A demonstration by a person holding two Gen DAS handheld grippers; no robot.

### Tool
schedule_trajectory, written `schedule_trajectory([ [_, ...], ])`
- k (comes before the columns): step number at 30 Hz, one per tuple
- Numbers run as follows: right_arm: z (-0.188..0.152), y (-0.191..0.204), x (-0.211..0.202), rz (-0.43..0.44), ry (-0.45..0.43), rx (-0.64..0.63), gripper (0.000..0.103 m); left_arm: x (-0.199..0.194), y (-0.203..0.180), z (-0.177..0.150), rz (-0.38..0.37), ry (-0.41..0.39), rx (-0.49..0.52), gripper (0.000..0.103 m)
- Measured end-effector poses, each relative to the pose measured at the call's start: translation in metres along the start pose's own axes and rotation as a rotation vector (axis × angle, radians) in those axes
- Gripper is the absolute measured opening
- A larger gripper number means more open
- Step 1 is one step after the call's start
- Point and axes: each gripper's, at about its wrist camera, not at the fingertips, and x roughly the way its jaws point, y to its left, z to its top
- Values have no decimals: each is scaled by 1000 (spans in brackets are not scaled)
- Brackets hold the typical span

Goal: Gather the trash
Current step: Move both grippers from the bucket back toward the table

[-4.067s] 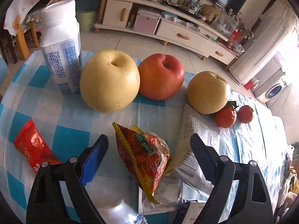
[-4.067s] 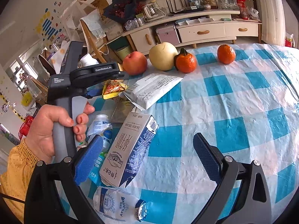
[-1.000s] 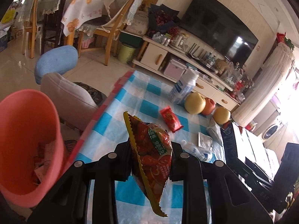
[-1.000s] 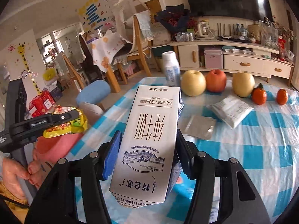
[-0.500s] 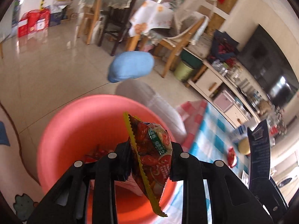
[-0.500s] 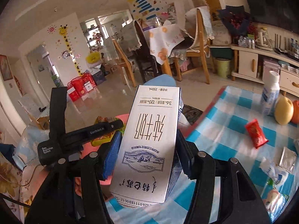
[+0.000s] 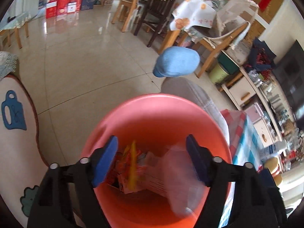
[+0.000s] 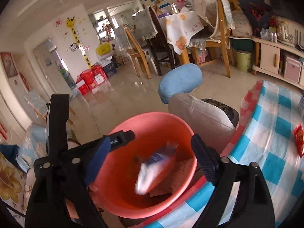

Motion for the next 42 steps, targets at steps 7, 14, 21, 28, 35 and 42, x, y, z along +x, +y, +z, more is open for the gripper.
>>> schedule_trajectory([
  [7, -16, -18, -29, -145, -13, -23, 93, -15, -4, -4, -3, -113, 11, 90],
  [14, -46, -23, -59, -296, -18, -169, 93, -41, -25, -12, -215, -288, 17, 93],
  [21, -74, -27, -93, -421, -67, -291, 99, -65, -72, -28, -297, -408, 177, 93],
  [28, -94, -35, -124, -492, -57, -325, 99, -78, -113, -44, -202, -397, 333, 94],
  [35, -104, -51, -153, -557, -49, -307, 99, -79, -130, -59, -215, -368, 392, 94],
  [42, -120, -74, -179, -549, -27, -226, 99, -76, -151, -81, -171, -385, 482, 94],
])
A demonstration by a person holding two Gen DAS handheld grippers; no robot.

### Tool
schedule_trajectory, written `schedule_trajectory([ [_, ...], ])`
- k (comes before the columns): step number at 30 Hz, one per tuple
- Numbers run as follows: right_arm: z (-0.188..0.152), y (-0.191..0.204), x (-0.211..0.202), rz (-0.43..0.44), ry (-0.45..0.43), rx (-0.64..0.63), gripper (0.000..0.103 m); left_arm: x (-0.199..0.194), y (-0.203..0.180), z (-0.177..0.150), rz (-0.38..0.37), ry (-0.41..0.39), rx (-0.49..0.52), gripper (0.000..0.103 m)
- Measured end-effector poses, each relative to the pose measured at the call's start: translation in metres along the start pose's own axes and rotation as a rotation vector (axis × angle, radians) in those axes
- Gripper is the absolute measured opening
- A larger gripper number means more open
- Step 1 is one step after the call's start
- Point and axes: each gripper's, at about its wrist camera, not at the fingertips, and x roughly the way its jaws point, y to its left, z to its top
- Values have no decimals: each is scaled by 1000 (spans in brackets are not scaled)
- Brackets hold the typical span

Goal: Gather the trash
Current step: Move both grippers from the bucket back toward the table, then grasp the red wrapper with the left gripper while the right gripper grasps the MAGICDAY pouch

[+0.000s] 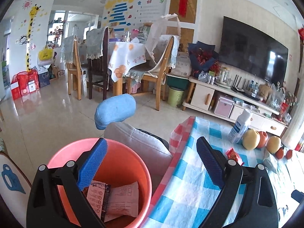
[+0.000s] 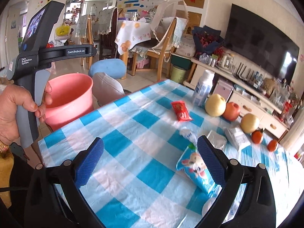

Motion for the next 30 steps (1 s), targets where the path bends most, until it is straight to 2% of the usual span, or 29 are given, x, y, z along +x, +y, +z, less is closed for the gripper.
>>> schedule_trajectory([
  [9, -25, -19, -12, 2, 2, 27, 99, -2, -34, -12, -35, 20, 87, 94],
  [14, -38, -31, -20, -5, -18, 24, 99, 0, -49, -18, -59, 62, 89, 94],
  [23, -57, -58, -25, 11, 0, 45, 99, 12, -81, -30, -164, 158, 55, 94],
  [30, -69, -85, -32, 45, -5, 141, 99, 28, -125, -43, -254, 242, 77, 94],
])
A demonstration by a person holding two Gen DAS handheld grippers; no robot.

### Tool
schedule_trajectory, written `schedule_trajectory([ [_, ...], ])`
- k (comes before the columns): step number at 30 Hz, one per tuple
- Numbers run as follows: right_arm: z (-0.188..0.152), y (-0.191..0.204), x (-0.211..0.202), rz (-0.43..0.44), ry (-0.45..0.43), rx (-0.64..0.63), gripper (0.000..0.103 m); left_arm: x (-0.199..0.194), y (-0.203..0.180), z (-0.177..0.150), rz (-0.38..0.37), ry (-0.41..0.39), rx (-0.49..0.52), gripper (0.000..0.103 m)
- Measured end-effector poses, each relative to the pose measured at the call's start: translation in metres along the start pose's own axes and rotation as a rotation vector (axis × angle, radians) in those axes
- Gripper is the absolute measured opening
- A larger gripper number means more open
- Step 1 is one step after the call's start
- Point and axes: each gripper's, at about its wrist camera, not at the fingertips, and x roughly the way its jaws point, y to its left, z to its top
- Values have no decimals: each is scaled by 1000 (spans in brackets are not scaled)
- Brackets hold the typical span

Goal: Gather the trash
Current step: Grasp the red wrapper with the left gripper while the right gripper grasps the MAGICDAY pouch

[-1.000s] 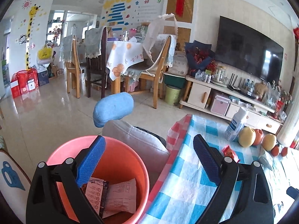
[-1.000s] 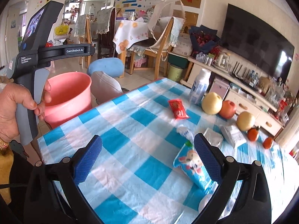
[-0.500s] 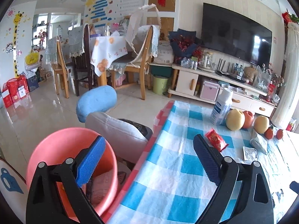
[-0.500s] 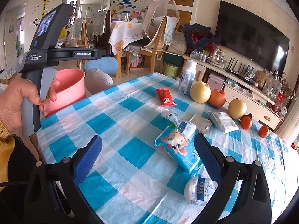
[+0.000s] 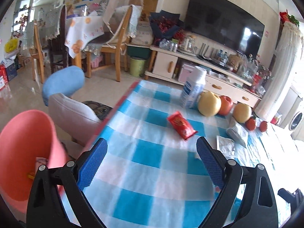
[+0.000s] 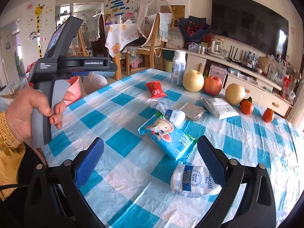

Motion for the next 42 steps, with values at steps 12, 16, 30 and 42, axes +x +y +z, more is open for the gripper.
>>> schedule_trajectory([
  [12, -8, -41, -1, 17, 77, 159, 99, 107, -69, 19, -32, 232, -21, 89],
  [16, -17, -58, -2, 30, 109, 263, 99, 141, -80, 27, 29, 301, -25, 80],
  [30, -68, -87, 3, 141, 221, 613, 66, 183, -92, 24, 141, 380, 69, 45],
  [42, -59, -101, 23, -13, 191, 520, 66, 154, -95, 6, 58, 365, 168, 41],
])
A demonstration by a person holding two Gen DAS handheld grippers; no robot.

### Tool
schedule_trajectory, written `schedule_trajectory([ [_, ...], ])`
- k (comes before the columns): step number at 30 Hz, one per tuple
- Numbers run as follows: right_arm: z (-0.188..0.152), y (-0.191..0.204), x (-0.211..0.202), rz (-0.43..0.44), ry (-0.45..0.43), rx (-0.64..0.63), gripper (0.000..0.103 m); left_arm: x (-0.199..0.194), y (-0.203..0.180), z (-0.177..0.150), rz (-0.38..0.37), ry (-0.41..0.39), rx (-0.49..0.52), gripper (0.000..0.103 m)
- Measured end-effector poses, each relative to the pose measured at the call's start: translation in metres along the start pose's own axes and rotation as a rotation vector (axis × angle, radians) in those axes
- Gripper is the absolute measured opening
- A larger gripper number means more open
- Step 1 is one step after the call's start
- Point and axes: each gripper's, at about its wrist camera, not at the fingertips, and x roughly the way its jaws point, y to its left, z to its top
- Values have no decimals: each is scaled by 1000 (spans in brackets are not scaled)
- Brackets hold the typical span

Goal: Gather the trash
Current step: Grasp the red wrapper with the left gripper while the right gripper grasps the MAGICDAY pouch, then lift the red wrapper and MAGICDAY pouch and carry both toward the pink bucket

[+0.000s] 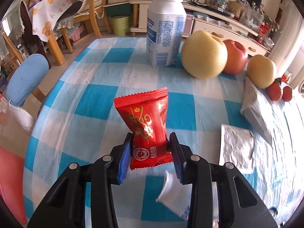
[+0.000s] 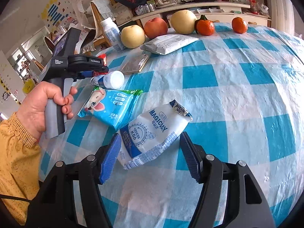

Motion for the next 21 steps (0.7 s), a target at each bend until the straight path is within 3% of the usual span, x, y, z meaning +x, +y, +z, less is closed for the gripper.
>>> schedule_trajectory([
  [5, 10, 7, 12, -12, -6, -64, 67, -15, -2, -24, -45, -3, 32, 39],
  [7, 14, 12, 18, -10, 5, -91, 77, -21, -2, -33, -65, -1, 36, 39],
  [12, 18, 21, 28, -67, 9, -163, 82, -36, -8, -58, -117, 6, 57, 36],
  [17, 21, 18, 30, -77, 16, -179, 81, -48, -5, -76, -143, 3, 49, 36],
  [19, 20, 17, 29, -83, 19, -185, 72, -51, -1, -81, -146, -4, 35, 36],
  [21, 20, 17, 28, -88, 22, -192, 68, -52, 3, -82, -146, -16, 30, 36],
])
